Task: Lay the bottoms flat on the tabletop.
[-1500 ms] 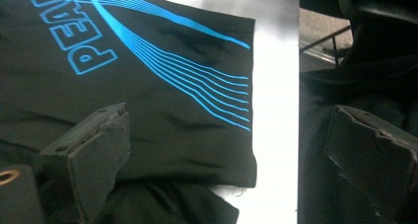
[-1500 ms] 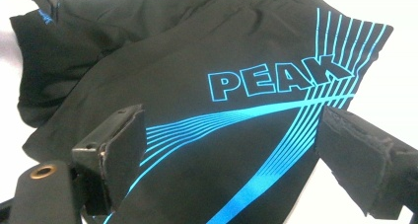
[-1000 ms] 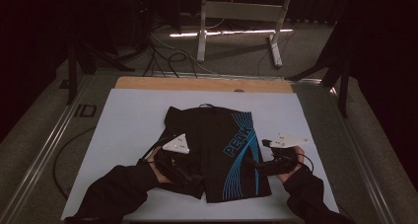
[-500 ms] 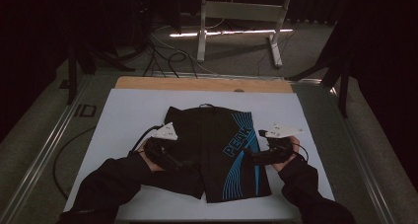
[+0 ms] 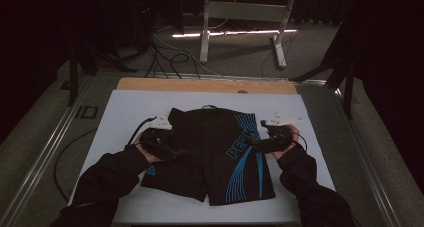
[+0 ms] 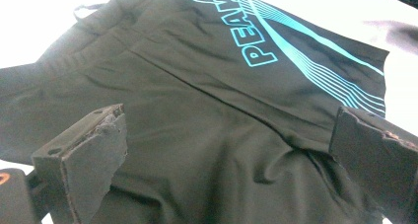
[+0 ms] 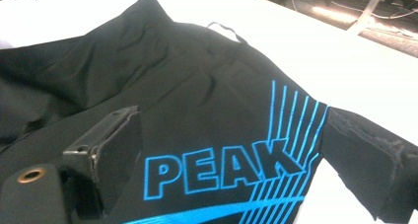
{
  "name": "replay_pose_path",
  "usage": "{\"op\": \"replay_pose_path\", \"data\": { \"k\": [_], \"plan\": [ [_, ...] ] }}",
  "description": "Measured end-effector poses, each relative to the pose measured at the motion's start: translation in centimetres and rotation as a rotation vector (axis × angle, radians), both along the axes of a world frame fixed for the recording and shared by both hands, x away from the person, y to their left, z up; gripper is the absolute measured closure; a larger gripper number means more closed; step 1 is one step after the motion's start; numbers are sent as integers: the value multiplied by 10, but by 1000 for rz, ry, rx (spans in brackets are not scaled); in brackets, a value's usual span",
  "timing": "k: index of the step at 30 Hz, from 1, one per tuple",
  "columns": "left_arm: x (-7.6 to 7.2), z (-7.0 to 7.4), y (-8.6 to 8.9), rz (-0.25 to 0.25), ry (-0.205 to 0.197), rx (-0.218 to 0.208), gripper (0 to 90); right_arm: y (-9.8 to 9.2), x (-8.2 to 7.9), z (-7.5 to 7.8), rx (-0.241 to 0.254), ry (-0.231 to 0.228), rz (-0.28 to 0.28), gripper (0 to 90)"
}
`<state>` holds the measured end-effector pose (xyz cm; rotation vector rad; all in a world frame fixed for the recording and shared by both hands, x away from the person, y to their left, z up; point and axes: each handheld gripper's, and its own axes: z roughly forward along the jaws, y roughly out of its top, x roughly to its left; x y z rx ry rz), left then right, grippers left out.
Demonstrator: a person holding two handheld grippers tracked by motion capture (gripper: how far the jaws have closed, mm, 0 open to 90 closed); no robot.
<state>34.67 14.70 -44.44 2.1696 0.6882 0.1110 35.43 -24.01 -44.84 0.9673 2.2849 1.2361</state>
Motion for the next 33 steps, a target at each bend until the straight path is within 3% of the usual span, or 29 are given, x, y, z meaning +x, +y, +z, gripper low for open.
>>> {"op": "replay_pose_path", "data": {
  "k": [22, 33],
  "plan": [
    [40, -6, 12, 129, -12, 8, 40, -6, 50, -18, -1, 27, -111, 94],
    [70, -12, 26, 223, -34, 0, 81, -14, 74, -27, 19, 76, -173, 93]
  ]
}}
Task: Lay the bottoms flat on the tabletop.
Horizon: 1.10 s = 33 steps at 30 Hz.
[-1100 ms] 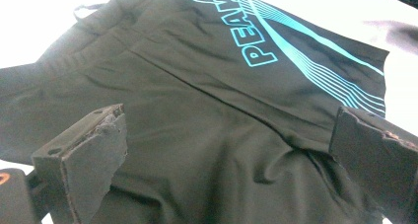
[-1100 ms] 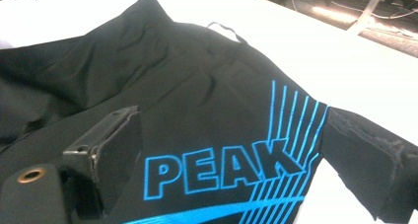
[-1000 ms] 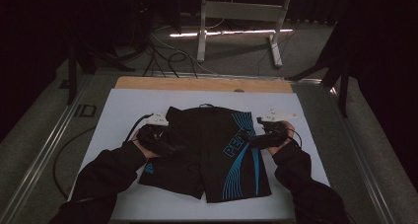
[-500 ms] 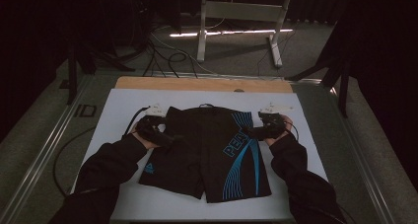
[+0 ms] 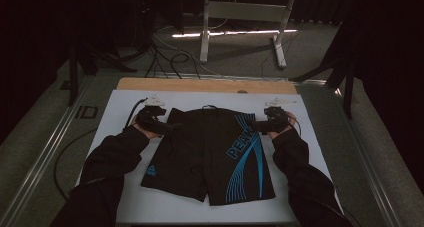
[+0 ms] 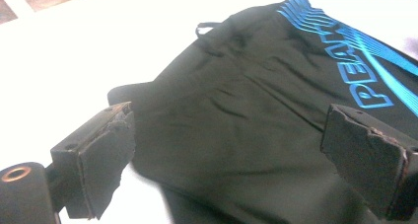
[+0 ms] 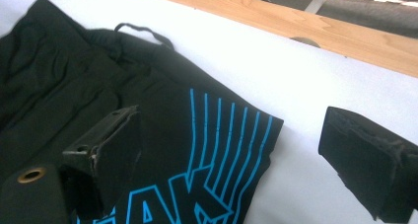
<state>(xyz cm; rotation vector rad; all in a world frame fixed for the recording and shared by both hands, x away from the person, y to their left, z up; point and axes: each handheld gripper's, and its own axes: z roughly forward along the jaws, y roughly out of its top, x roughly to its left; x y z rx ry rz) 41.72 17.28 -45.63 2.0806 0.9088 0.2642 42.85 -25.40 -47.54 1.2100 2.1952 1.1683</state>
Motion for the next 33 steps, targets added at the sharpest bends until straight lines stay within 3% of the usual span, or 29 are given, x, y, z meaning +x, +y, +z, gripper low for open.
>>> {"op": "replay_pose_path", "data": {
  "k": [4, 16, 27, 33],
  "plan": [
    [10, -4, 5, 25, -1, 0, 98, -3, 7, -2, 19, 9, -20, 93],
    [39, -22, 8, 84, 11, -3, 155, 1, 24, -16, -19, 39, -57, 94],
    [59, -45, 8, 133, 66, -27, 220, 5, 42, -40, -56, 115, -120, 305],
    [68, -58, 5, 136, 99, -41, 334, 6, 44, -45, -62, 127, -130, 518]
  ]
}}
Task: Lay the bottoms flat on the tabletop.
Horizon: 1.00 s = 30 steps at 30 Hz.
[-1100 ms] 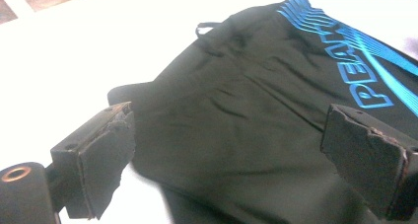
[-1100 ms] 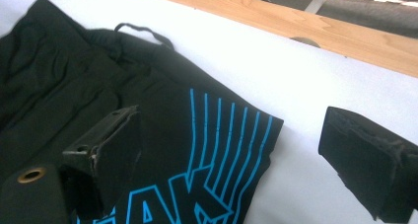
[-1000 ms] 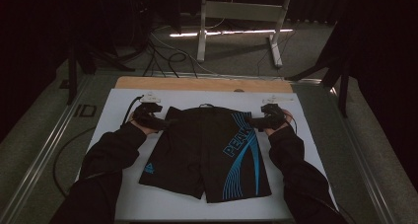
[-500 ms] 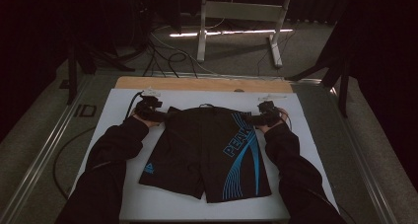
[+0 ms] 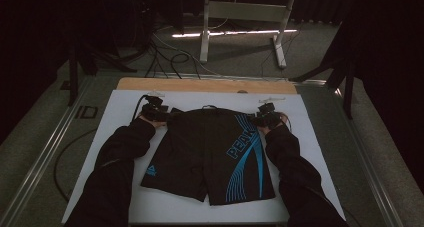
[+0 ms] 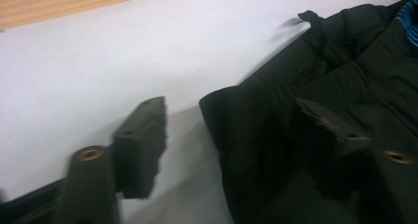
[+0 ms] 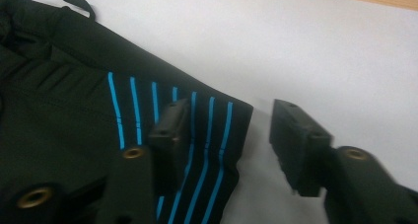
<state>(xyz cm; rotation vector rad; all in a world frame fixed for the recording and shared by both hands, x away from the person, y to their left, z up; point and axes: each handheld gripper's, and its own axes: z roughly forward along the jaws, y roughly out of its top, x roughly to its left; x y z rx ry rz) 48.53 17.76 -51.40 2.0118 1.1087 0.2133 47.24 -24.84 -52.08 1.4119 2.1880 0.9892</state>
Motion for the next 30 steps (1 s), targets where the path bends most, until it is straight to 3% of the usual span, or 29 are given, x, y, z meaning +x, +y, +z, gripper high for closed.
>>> {"op": "replay_pose_path", "data": {
  "k": [2, 5, 12, 18, 30],
  "plan": [
    [2, -2, -2, -10, 3, -15, 387, 0, 0, 1, 5, -2, -2, 664],
    [2, -3, -4, -12, -6, -28, 532, -2, 1, 5, 16, -4, -1, 786],
    [0, 6, -5, -5, -45, -53, 779, -5, 0, 11, 12, -27, 2, 830],
    [-6, 19, -4, 8, -95, -78, 790, -6, -1, 24, 28, -88, -10, 832],
    [-2, 28, -17, 52, -169, -72, 789, -12, 4, 41, 36, -134, -56, 833]
  ]
}}
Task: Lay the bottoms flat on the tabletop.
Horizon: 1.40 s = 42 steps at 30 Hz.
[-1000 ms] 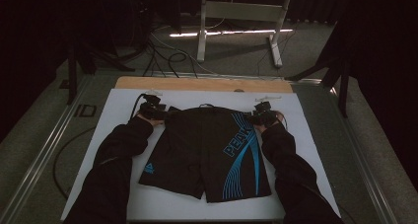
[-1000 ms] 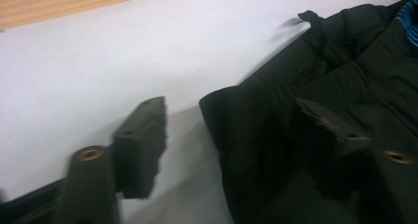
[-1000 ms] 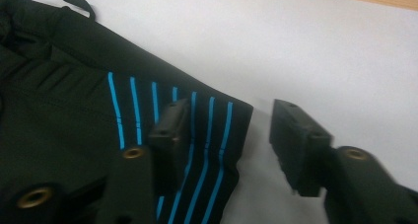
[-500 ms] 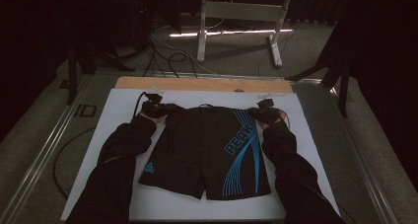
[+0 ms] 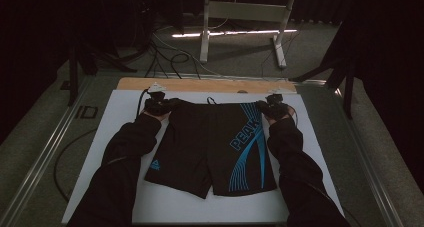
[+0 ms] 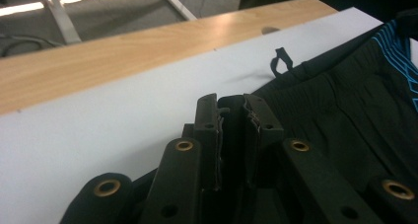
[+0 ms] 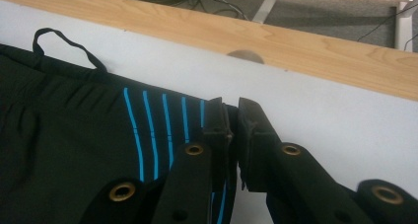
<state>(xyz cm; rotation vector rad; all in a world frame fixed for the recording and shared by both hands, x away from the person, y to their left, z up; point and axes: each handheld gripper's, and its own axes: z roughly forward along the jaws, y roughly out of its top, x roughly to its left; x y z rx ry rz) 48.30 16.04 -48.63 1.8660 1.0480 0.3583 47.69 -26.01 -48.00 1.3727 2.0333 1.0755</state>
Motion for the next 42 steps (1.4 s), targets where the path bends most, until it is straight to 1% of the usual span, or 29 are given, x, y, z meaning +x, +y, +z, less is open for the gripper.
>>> {"op": "replay_pose_path", "data": {
  "k": [1, 3, 4, 5, 6, 8, 11, 12, 14, 16, 18, 20, 22, 25, 27, 28, 30, 32, 34, 35, 36, 37, 38, 39, 40, 41, 42],
  "plan": [
    [1, 0, -1, 5, -7, 3, 789, 0, 2, 0, 1, -5, -12, 833],
    [3, -2, -3, 16, -7, 1, 789, 0, 5, 0, 4, -5, -24, 833],
    [5, -3, -4, 23, -4, 1, 789, 0, 7, -1, -2, -5, -24, 832],
    [6, -4, -4, 26, -1, 5, 790, 1, 9, -1, 4, 1, -32, 832],
    [8, -5, -5, 33, -3, 15, 789, 2, 11, -2, 1, 3, -37, 832],
    [10, -8, -5, 45, 4, 11, 789, 4, 16, -3, -5, 5, -39, 832],
    [11, -13, -4, 54, 12, 6, 789, 7, 20, -6, -22, 6, -45, 832],
    [12, -15, -4, 57, 13, 12, 789, 8, 22, -8, -23, 10, -49, 832],
    [13, -17, -5, 64, 14, 8, 789, 10, 25, -11, -35, 22, -59, 832],
    [13, -18, -6, 74, 11, 7, 789, 12, 28, -14, -49, 30, -70, 832],
    [14, -19, -7, 83, 8, 12, 789, 12, 31, -15, -59, 29, -72, 832],
    [14, -21, -6, 88, 9, 6, 789, 14, 34, -15, -59, 28, -79, 831],
    [15, -22, -7, 90, 14, 16, 789, 15, 37, -16, -70, 33, -82, 831],
    [17, -25, -8, 100, 36, 32, 788, 18, 41, -19, -80, 48, -89, 830],
    [18, -27, -9, 105, 42, 40, 788, 19, 43, -21, -79, 56, -93, 829],
    [19, -28, -9, 108, 44, 36, 787, 19, 43, -22, -79, 60, -97, 829],
    [20, -28, -9, 106, 47, 35, 787, 19, 44, -23, -74, 62, -99, 826],
    [20, -27, -10, 102, 49, 41, 787, 18, 44, -24, -80, 63, -95, 820],
    [20, -26, -11, 96, 49, 42, 783, 18, 44, -24, -68, 65, -104, 809],
    [20, -26, -11, 95, 52, 39, 765, 18, 44, -23, -65, 67, -105, 781],
    [19, -25, -10, 91, 54, 35, 726, 18, 44, -23, -70, 66, -114, 734],
    [19, -25, -11, 87, 58, 35, 653, 17, 43, -23, -72, 61, -113, 673],
    [18, -24, -12, 83, 60, 42, 581, 17, 43, -23, -60, 63, -113, 604],
    [18, -23, -13, 80, 64, 39, 509, 16, 43, -22, -48, 70, -110, 561],
    [18, -22, -14, 80, 75, 45, 434, 16, 42, -22, -51, 68, -111, 530],
    [18, -21, -15, 77, 92, 42, 379, 15, 42, -22, -50, 73, -108, 492],
    [17, -20, -16, 63, 99, 40, 336, 15, 41, -23, -43, 80, -99, 471]
  ]
}}
